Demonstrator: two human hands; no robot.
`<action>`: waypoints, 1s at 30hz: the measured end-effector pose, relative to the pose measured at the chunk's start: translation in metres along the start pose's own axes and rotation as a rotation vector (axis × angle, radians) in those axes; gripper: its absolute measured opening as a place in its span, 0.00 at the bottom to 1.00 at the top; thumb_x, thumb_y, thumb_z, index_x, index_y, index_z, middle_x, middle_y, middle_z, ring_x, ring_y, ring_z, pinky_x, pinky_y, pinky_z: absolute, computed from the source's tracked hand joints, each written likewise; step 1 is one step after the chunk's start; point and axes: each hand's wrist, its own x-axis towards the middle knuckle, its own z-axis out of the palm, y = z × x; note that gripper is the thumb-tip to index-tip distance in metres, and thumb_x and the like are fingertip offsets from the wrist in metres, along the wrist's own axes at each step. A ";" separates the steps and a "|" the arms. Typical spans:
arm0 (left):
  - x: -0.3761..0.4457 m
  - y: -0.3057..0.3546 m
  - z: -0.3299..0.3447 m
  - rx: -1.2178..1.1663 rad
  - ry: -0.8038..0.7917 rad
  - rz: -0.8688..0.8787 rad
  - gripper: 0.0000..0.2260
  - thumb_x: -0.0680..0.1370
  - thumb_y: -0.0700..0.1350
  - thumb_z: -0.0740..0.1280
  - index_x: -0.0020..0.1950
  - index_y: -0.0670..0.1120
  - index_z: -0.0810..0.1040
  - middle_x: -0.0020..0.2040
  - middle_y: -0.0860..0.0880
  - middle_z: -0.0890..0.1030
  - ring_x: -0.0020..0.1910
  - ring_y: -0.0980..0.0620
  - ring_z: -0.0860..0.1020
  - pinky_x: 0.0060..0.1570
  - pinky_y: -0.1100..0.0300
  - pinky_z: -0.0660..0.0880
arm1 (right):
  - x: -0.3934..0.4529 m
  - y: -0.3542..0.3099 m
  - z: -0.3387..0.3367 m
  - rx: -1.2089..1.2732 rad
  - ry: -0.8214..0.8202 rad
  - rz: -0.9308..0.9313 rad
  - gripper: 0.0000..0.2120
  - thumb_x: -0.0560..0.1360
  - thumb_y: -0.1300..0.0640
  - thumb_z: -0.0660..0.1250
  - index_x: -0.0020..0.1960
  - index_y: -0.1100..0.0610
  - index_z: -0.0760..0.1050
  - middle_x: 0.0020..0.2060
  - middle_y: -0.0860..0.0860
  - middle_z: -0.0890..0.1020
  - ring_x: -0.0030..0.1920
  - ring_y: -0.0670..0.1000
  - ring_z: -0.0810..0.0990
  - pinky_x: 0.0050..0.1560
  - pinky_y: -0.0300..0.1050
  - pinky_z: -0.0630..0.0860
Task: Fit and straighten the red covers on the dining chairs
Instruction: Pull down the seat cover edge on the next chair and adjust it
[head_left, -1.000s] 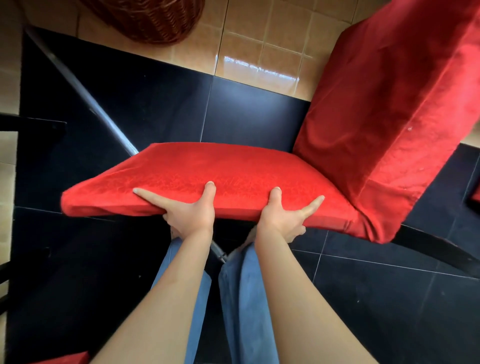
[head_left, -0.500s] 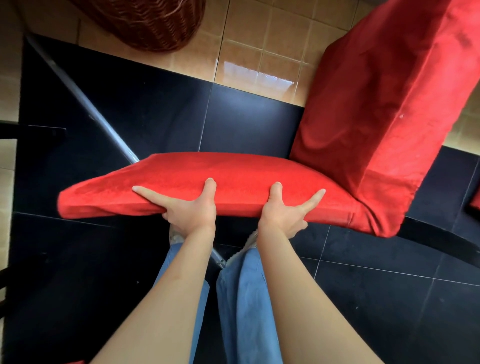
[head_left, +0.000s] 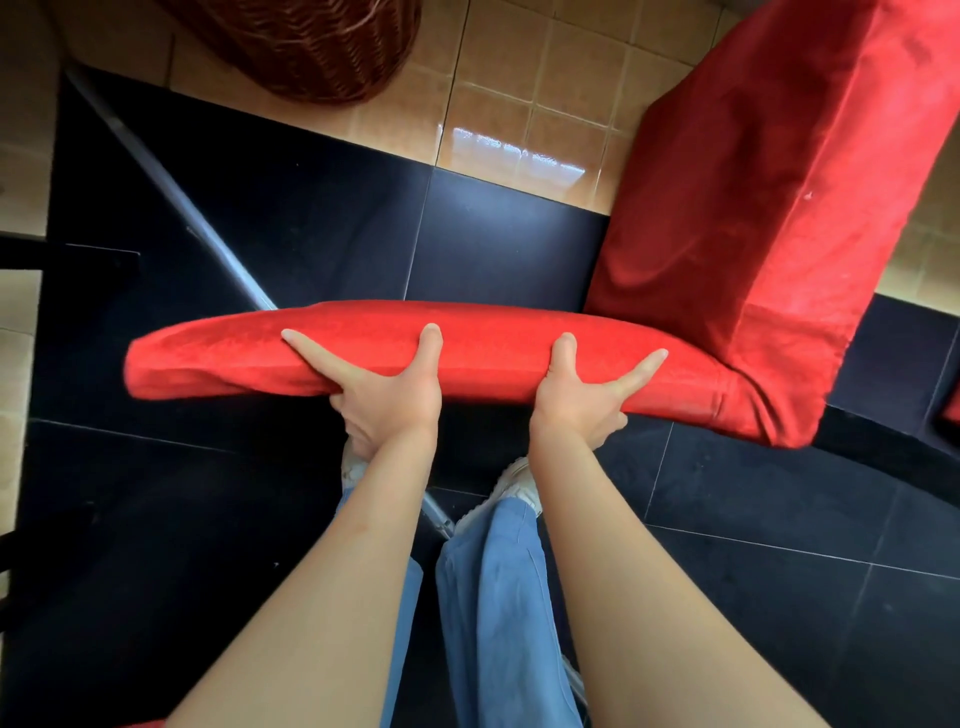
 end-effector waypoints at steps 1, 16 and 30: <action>-0.001 0.000 -0.001 0.003 -0.004 0.000 0.54 0.64 0.69 0.70 0.72 0.66 0.29 0.61 0.40 0.73 0.55 0.38 0.76 0.59 0.43 0.68 | 0.000 0.001 -0.001 -0.008 -0.002 -0.002 0.45 0.68 0.36 0.70 0.73 0.29 0.42 0.48 0.54 0.67 0.31 0.45 0.66 0.45 0.46 0.63; 0.001 0.000 -0.009 -0.038 -0.112 0.003 0.54 0.65 0.67 0.72 0.71 0.67 0.29 0.64 0.39 0.70 0.57 0.38 0.75 0.59 0.45 0.68 | 0.000 0.004 -0.007 -0.061 -0.040 -0.064 0.45 0.69 0.34 0.68 0.75 0.32 0.41 0.54 0.59 0.70 0.32 0.45 0.64 0.47 0.47 0.63; 0.034 -0.041 -0.077 -0.022 -0.089 0.236 0.43 0.72 0.64 0.67 0.74 0.67 0.39 0.68 0.43 0.69 0.62 0.41 0.72 0.59 0.47 0.68 | -0.037 0.003 -0.014 -0.371 0.008 -0.234 0.44 0.72 0.38 0.68 0.76 0.37 0.41 0.76 0.64 0.47 0.73 0.66 0.59 0.63 0.61 0.67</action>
